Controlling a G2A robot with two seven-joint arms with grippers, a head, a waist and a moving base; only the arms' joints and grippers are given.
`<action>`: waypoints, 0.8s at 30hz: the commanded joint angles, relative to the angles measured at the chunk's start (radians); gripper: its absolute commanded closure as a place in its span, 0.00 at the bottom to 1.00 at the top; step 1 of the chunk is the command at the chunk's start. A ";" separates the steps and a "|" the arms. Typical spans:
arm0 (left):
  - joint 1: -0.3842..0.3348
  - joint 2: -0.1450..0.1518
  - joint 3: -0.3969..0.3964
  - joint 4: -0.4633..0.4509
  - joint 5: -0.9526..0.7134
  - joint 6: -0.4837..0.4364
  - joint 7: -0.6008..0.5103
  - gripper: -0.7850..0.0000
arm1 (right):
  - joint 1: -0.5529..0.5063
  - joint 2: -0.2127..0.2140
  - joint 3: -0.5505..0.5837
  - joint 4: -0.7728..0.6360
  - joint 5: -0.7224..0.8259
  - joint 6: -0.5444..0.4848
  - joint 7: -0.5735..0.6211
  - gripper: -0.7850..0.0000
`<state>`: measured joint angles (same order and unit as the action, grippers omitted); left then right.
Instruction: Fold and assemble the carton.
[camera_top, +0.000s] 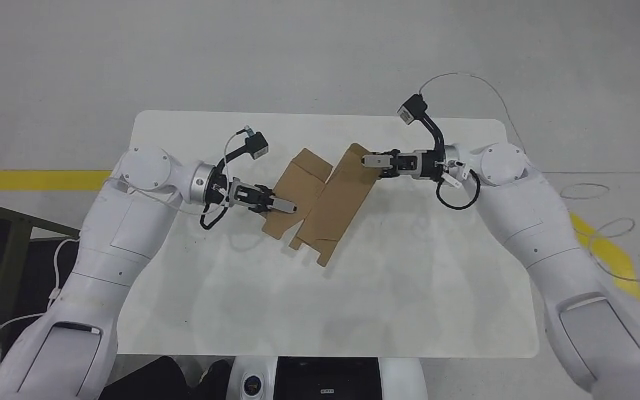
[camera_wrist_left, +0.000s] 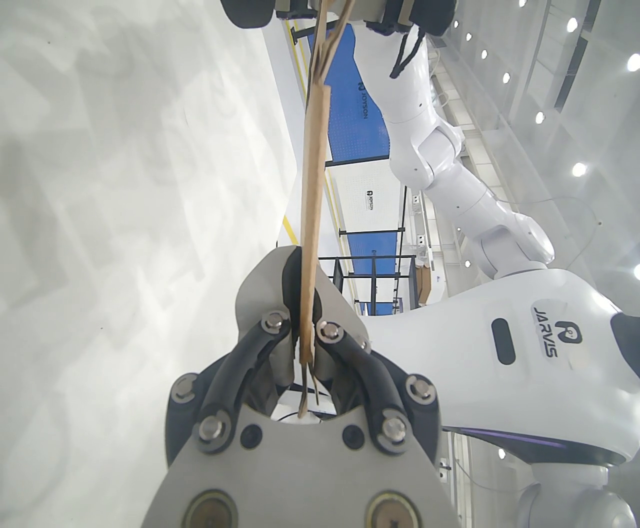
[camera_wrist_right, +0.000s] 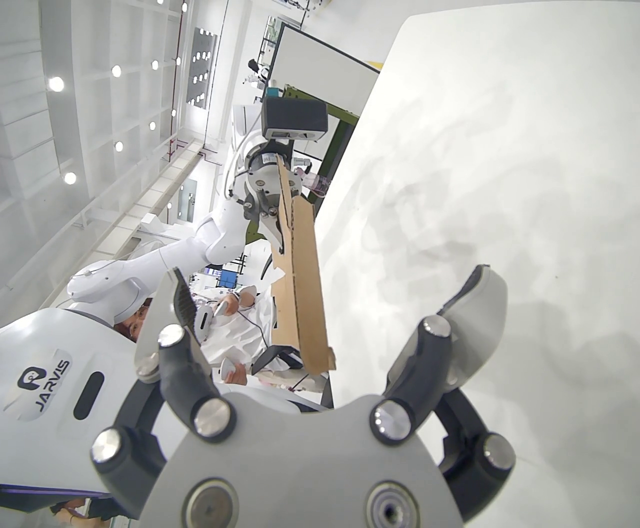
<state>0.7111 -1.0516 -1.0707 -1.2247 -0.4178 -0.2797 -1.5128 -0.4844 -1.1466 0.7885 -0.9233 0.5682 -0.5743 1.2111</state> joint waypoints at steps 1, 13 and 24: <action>0.014 0.004 -0.005 -0.022 0.001 0.004 0.010 1.00 | -0.002 0.005 0.010 -0.012 -0.029 0.009 0.009 0.00; 0.040 0.017 -0.023 -0.062 -0.005 0.002 -0.012 1.00 | -0.010 0.021 0.041 -0.001 -0.044 0.006 0.041 0.00; 0.047 0.019 -0.004 -0.079 -0.004 -0.002 -0.019 1.00 | 0.001 0.010 -0.008 -0.041 -0.020 0.016 0.050 0.00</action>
<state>0.7584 -1.0327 -1.0762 -1.3039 -0.4229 -0.2805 -1.5330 -0.4851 -1.1359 0.7866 -0.9607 0.5470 -0.5614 1.2589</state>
